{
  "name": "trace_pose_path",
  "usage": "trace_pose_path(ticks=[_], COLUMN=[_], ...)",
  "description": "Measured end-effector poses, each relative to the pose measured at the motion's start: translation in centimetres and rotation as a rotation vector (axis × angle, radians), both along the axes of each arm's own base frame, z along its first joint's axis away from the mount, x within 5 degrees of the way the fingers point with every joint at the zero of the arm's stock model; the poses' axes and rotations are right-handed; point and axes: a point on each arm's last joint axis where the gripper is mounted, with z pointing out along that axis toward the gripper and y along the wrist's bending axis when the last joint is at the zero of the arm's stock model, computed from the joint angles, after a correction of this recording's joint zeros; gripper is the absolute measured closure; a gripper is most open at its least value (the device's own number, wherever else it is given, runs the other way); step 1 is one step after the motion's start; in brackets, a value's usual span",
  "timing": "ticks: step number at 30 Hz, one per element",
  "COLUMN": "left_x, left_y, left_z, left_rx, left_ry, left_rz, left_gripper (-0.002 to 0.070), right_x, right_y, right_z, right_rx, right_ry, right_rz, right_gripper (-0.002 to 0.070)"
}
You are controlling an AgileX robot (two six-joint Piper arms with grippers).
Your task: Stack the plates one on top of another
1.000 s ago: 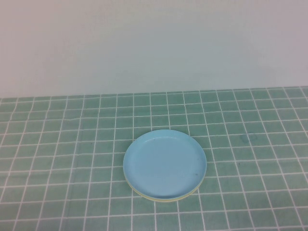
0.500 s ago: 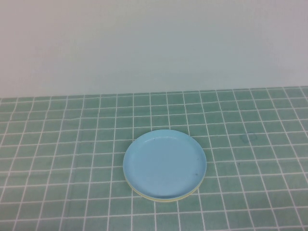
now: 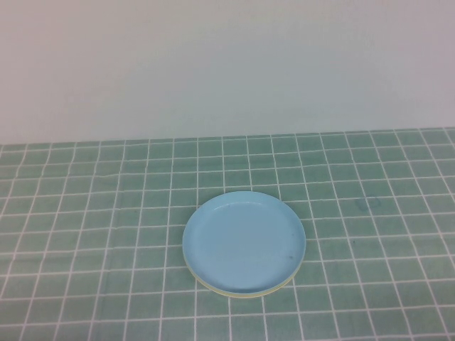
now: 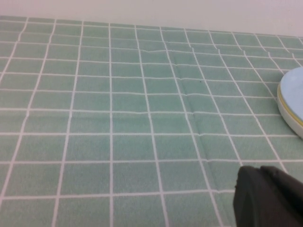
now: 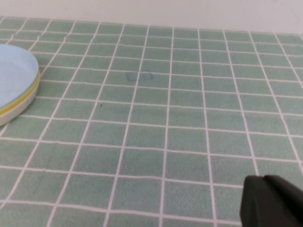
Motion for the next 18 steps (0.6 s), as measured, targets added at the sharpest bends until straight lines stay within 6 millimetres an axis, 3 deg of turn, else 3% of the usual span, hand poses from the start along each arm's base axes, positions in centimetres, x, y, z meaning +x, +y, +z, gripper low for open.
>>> trace_pose_path(ticks=[18], left_x=[0.05], left_y=[0.59], left_z=[-0.02], left_rx=[-0.004], left_ry=[0.002], left_rz=[0.115], left_gripper=[0.0676], right_x=[0.00], right_y=[0.00], right_z=[0.00], right_rx=[0.000], right_ry=[0.000], right_rz=[0.000], right_gripper=[0.0678])
